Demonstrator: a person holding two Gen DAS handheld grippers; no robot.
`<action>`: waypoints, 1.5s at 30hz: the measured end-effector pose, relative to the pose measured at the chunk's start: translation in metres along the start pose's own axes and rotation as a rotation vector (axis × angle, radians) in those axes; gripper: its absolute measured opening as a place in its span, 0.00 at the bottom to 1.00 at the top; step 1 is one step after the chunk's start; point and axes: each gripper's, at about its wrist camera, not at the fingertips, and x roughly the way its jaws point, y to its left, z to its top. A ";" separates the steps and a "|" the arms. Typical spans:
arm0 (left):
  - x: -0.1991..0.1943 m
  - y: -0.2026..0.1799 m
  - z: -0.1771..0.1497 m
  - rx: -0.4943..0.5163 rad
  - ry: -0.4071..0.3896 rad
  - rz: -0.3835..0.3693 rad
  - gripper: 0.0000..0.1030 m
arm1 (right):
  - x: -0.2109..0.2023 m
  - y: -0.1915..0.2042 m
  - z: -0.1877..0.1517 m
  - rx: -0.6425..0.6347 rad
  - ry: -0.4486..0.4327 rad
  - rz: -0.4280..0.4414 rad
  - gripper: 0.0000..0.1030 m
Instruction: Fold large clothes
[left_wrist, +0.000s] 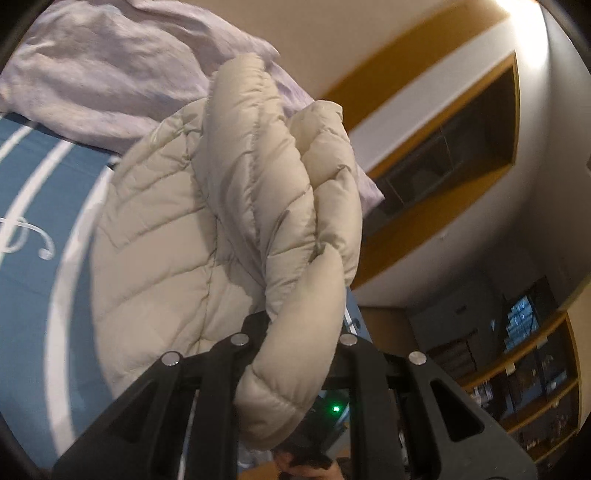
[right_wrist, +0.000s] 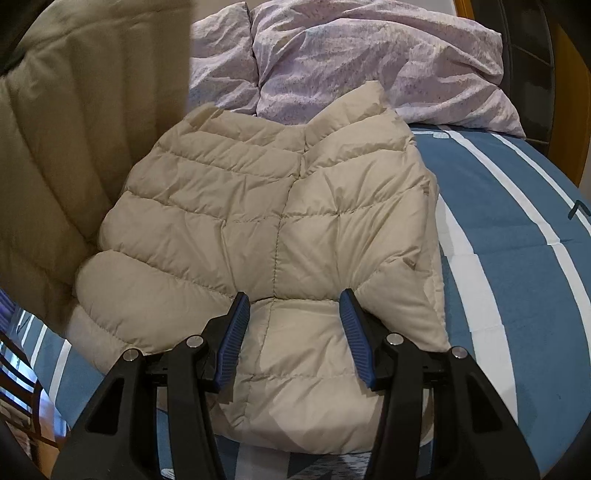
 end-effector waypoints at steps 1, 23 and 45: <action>0.009 -0.003 -0.002 0.001 0.012 -0.003 0.14 | 0.000 -0.001 0.000 0.002 0.000 0.003 0.51; 0.152 -0.003 -0.039 -0.023 0.222 0.074 0.16 | -0.006 -0.016 -0.001 0.025 -0.017 0.056 0.51; 0.155 -0.019 -0.054 0.005 0.287 0.095 0.37 | -0.021 -0.027 -0.009 0.043 -0.023 0.062 0.51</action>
